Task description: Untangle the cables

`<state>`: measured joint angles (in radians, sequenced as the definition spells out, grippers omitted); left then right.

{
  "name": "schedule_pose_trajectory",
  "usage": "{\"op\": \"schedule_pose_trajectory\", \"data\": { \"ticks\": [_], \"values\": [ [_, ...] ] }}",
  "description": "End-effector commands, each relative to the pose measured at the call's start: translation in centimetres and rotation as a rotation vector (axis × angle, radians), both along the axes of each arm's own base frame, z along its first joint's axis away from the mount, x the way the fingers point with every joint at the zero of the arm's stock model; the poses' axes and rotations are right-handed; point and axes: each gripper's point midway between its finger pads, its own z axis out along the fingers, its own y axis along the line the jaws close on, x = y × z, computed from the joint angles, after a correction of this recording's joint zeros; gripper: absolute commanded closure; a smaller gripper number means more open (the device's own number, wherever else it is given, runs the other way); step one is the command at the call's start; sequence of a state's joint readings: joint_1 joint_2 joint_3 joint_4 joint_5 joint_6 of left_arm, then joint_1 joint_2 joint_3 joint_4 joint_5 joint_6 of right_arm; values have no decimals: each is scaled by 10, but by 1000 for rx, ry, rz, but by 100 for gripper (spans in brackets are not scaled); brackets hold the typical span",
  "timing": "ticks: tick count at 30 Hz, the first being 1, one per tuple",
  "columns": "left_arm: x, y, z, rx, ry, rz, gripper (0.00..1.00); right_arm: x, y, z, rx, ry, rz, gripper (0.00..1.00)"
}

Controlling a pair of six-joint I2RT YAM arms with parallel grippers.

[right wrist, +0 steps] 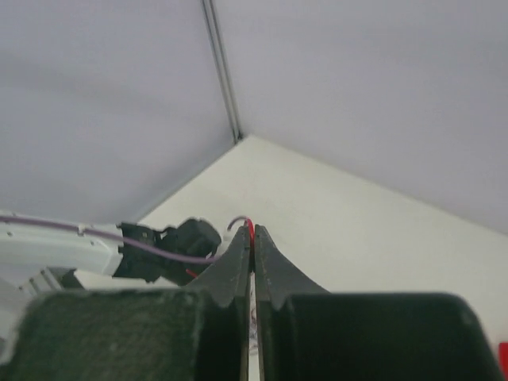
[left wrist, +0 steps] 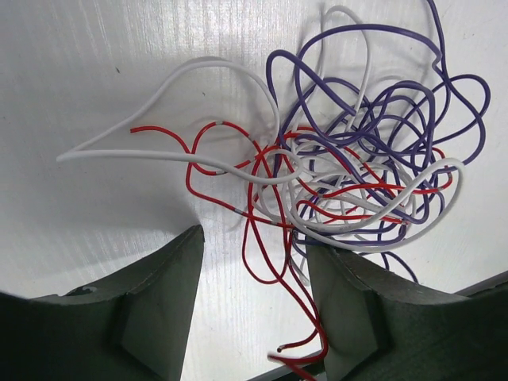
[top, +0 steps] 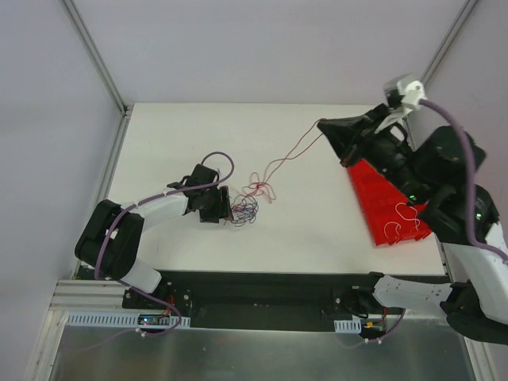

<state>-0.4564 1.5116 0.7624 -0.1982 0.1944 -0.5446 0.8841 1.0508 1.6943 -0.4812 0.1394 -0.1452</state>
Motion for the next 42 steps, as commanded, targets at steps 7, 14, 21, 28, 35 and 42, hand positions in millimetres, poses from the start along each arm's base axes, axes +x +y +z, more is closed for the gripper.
{"op": "schedule_pose_trajectory", "data": {
  "ticks": [7, 14, 21, 28, 35, 42],
  "values": [
    [-9, 30, -22, 95, 44, 59, 46, -29, -70, 122, 96, -265, -114, 100],
    [-4, 31, -2, 57, -32, 83, 46, 2, -51, 89, -14, -208, -173, 100],
    [1, 21, 66, -91, -204, 55, 19, 8, -39, 60, -79, -183, -146, 100],
    [-9, -3, 226, -338, -677, -176, 1, 3, 18, -25, -190, -1, 85, 100],
    [-53, -47, 339, -633, -901, -493, 1, -9, 60, -78, -214, 160, 274, 100],
    [-63, -83, 368, -700, -963, -596, 4, -15, 76, -83, -157, 220, 330, 100]
  ]
}}
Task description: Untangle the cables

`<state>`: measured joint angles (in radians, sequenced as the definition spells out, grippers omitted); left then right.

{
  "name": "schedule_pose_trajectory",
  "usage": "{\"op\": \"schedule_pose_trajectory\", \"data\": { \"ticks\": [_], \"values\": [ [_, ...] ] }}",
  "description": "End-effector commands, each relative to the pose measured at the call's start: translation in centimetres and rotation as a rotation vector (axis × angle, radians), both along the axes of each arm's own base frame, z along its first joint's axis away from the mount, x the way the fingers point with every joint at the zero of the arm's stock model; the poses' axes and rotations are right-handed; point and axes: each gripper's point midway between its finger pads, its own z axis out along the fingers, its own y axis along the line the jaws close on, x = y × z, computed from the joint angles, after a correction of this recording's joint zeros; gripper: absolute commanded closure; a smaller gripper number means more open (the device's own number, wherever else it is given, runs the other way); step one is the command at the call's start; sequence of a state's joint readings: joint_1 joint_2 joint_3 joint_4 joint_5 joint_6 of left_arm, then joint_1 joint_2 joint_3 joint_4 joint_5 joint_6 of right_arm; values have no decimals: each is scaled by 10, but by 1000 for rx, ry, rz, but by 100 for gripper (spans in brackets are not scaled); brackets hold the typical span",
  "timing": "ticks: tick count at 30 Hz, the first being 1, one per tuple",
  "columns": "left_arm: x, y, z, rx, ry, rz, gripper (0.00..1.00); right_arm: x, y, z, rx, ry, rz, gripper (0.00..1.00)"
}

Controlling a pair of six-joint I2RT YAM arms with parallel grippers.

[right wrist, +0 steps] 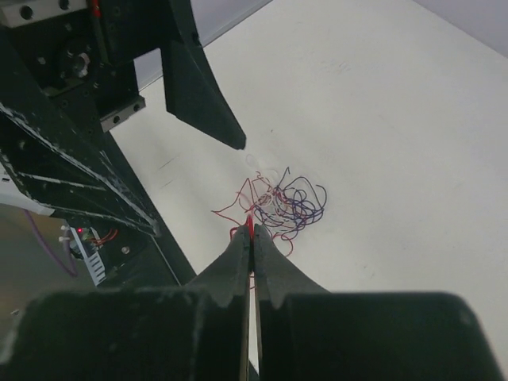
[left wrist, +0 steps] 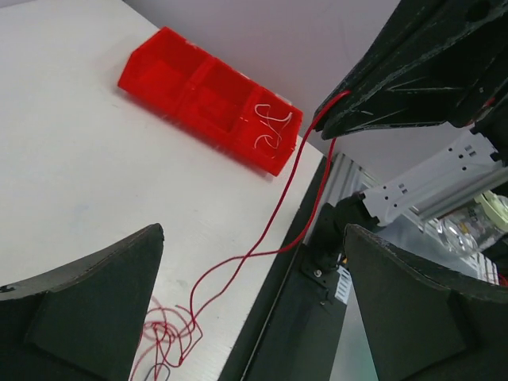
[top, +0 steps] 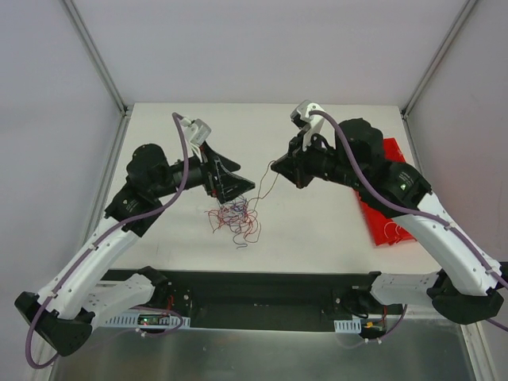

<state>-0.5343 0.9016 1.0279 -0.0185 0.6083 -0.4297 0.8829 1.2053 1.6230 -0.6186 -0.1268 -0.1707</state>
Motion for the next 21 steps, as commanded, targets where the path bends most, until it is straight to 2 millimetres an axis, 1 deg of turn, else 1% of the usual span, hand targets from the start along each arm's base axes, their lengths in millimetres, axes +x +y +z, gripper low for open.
{"op": "schedule_pose_trajectory", "data": {
  "ticks": [1, 6, 9, 11, 13, 14, 15, 16, 17, 18, 20, 21],
  "values": [
    [-10, -20, 23, -35, -88, -89, 5, -11, 11, 28, 128, 7, 51, 100],
    [4, -27, 10, -12, -54, -39, 12, -15, 12, 32, 151, 24, 64, 100],
    [15, -32, 5, -1, -25, -7, 16, -21, 15, 32, 165, 41, 88, 100],
    [25, -35, -2, 16, 2, 30, 19, -23, 18, 31, 169, 47, 96, 100],
    [39, -38, -15, 52, 27, 78, 20, -26, 20, 33, 183, 51, 106, 100],
    [45, -40, -23, 76, 34, 103, 20, -27, 22, 40, 201, 45, 115, 100],
    [54, -41, -38, 110, 54, 142, 21, -27, 22, 45, 216, 42, 112, 100],
    [63, -42, -57, 150, 91, 174, 23, -25, 21, 55, 232, 33, 95, 100],
    [71, -42, -75, 185, 118, 203, 25, -20, 17, 68, 247, 7, 62, 100],
    [76, -40, -100, 230, 156, 224, 27, -14, 10, 82, 259, -25, 16, 100],
    [83, -30, -157, 300, 225, 304, 30, -1, -7, 118, 297, -111, -84, 100],
    [87, -22, -184, 330, 264, 348, 31, 0, -17, 142, 332, -159, -110, 100]
  ]
}}
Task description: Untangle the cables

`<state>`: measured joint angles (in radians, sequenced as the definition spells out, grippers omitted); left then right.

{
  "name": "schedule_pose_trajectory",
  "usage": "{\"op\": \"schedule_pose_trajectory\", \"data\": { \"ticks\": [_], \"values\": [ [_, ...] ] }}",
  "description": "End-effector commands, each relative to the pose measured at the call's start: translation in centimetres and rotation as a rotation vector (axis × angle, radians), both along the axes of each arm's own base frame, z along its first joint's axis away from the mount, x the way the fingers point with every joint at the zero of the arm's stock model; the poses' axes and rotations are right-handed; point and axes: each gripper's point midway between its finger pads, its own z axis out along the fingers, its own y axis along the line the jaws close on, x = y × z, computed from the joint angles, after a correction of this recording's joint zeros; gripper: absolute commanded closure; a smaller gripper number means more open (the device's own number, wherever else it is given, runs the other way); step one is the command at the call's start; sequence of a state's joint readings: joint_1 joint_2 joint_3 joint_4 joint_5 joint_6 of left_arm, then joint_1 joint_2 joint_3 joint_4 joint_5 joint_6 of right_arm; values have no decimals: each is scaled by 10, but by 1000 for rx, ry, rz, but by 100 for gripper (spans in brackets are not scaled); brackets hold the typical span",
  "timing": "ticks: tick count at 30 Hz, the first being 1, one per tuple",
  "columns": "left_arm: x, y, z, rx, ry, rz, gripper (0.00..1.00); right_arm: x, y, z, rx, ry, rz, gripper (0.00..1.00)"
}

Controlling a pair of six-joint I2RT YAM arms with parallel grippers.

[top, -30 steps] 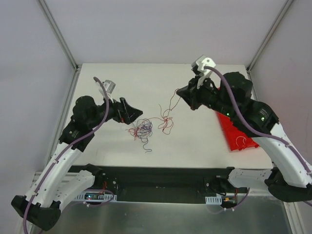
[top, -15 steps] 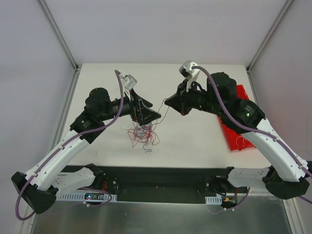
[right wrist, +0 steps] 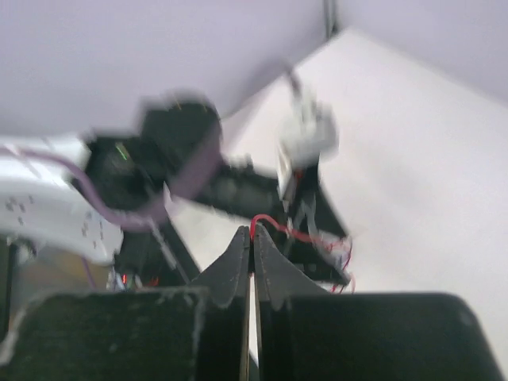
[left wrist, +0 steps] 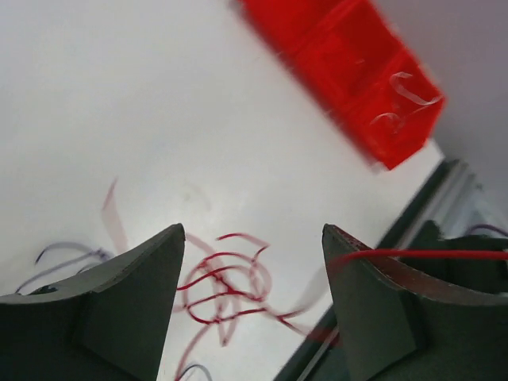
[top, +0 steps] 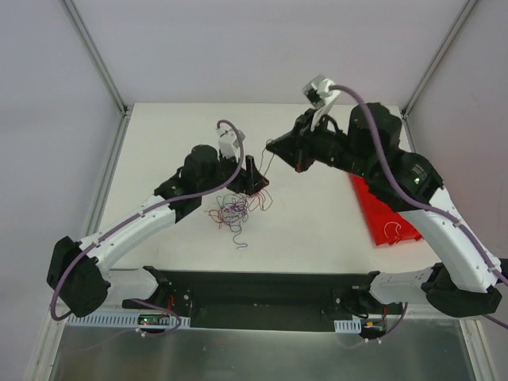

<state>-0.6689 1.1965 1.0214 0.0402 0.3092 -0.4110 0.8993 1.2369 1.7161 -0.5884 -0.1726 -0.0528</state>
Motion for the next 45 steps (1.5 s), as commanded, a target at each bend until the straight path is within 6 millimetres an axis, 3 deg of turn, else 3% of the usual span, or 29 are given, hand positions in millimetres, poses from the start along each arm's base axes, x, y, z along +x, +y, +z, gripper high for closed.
{"op": "schedule_pose_trajectory", "data": {
  "ticks": [1, 5, 7, 9, 14, 19, 23, 27, 31, 36, 39, 45],
  "values": [
    [20, 31, -116, 176, 141, 212, 31, 10, -41, 129, 237, -238, -176, 100],
    [20, 59, -190, 258, 365, 321, 35, -7, -58, 193, 362, -349, -154, 100],
    [24, 79, -205, 259, 427, 387, 37, -12, -65, 211, 396, -387, -155, 100],
    [23, 89, -205, 267, 411, 400, 38, -10, -73, 213, 390, -408, -190, 100],
    [22, 99, -188, 298, 339, 397, 35, 0, -86, 202, 352, -430, -269, 100],
    [15, 92, -170, 250, 326, 348, 32, 13, -90, 178, 268, -437, -324, 100],
    [4, 79, -143, 173, 296, 259, 16, 30, -108, 152, 155, -459, -439, 100],
    [-10, 67, -105, 105, 262, 153, 4, 48, -130, 125, 50, -453, -571, 100],
    [-22, 58, -66, 69, 217, 52, 1, 65, -153, 97, -49, -427, -691, 100],
    [-28, 62, -26, 80, 127, 10, 1, 84, -193, 70, -118, -370, -848, 100],
    [-31, 67, -12, 114, 71, -8, 1, 94, -214, 54, -120, -319, -913, 100],
    [-37, 74, -9, 150, 24, -20, 1, 118, -253, 27, -125, -232, -991, 100]
  ]
}}
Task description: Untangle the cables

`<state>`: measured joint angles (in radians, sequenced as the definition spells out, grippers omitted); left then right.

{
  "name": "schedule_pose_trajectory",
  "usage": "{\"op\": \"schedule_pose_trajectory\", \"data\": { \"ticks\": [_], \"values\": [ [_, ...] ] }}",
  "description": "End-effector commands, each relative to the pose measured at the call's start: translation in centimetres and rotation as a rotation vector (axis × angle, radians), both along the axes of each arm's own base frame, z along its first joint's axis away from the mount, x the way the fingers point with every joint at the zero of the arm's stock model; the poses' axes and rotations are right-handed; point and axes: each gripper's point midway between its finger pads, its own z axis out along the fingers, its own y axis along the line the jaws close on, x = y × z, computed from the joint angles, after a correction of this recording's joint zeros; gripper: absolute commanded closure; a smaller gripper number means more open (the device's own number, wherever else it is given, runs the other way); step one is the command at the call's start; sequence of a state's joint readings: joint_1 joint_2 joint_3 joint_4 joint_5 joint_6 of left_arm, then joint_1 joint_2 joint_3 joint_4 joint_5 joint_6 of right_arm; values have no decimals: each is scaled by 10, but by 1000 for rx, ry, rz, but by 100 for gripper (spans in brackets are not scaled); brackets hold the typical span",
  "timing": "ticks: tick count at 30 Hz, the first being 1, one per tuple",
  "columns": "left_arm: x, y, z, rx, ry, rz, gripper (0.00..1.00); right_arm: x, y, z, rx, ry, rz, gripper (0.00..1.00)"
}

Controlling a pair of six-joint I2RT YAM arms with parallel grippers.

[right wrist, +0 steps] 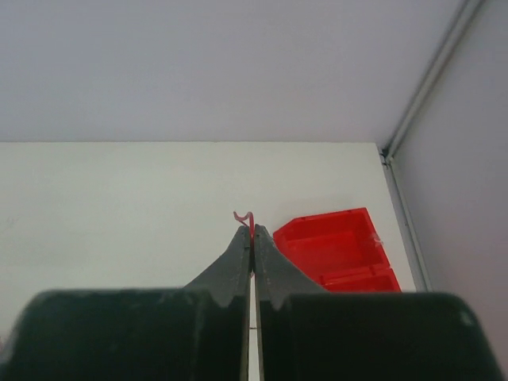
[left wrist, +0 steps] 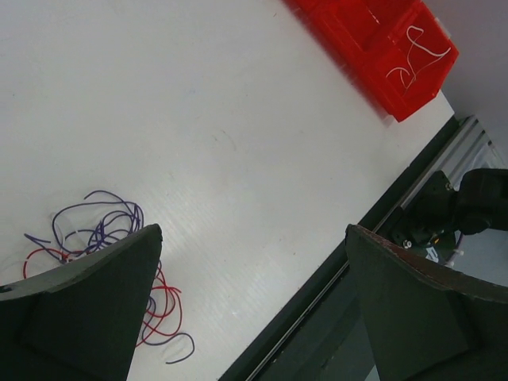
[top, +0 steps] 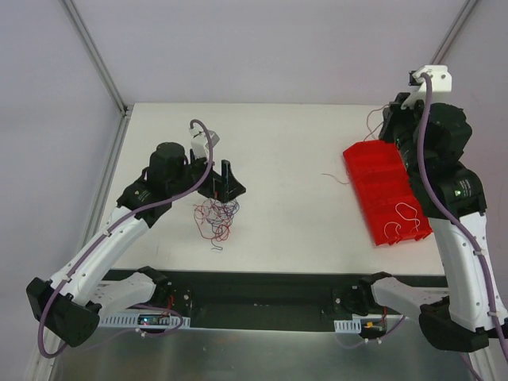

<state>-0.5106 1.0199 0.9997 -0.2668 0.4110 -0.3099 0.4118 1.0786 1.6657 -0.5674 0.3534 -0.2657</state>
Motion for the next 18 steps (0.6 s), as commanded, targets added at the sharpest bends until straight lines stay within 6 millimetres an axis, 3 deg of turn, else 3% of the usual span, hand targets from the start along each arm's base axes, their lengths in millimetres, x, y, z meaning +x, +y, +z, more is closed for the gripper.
{"op": "schedule_pose_trajectory", "data": {
  "ticks": [1, 6, 12, 18],
  "values": [
    [-14, 5, 2, 40, -36, -57, 1, 12, -22, -11, 66, 23, -33, 100],
    [-21, 7, 0, 41, -43, -70, 1, 24, -44, -39, 87, 75, -64, 100],
    [-24, 11, -1, 91, -79, -57, 1, 29, -70, -60, 77, 94, -127, 100],
    [-26, 11, -1, 106, -90, -60, 1, 32, -80, -90, 113, 149, -169, 100]
  ]
}}
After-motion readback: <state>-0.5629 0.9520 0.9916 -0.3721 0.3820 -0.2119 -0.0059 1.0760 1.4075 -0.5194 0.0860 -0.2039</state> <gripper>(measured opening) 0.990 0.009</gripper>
